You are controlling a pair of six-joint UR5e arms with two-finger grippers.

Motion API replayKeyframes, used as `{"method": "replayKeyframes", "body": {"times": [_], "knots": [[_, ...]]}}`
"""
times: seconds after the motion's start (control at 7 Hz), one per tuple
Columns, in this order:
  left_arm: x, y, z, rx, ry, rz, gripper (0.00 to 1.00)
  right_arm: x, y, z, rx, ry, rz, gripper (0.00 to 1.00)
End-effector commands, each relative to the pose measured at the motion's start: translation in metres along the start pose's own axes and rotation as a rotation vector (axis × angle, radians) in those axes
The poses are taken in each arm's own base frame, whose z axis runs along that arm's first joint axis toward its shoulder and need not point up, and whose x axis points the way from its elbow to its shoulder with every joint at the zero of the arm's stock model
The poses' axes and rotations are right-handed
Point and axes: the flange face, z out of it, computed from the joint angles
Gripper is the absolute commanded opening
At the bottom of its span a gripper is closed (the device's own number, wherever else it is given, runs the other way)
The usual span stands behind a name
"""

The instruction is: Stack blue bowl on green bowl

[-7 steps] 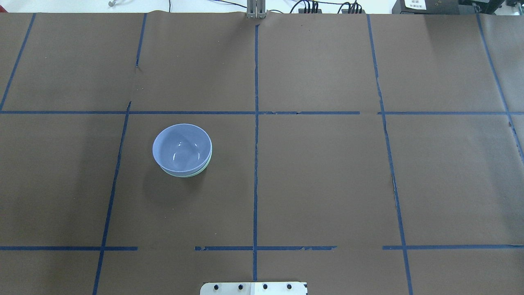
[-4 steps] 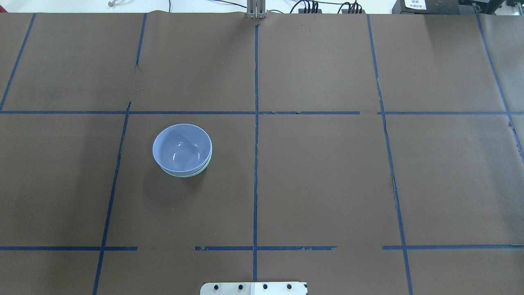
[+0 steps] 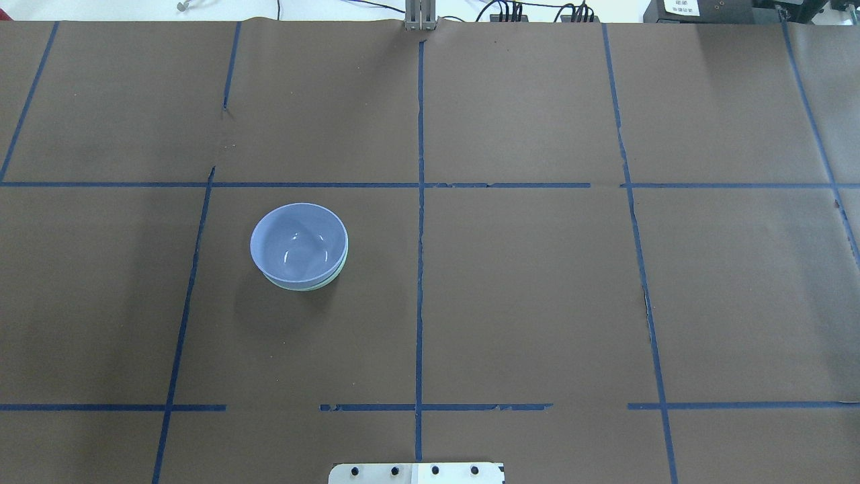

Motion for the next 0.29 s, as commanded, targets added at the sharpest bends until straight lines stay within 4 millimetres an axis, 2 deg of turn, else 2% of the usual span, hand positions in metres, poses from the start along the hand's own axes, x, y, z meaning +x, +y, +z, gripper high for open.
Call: {"method": "replayKeyframes", "body": {"times": [0.0, 0.14], "knots": [[0.0, -0.0005, 0.0, 0.0, 0.0, 0.002, 1.0, 0.0, 0.0, 0.0, 0.0, 0.0, 0.0, 1.0], [0.0005, -0.0006, -0.0005, 0.001, 0.0, 0.003, 1.0, 0.0, 0.0, 0.0, 0.0, 0.0, 0.0, 1.0]]}}
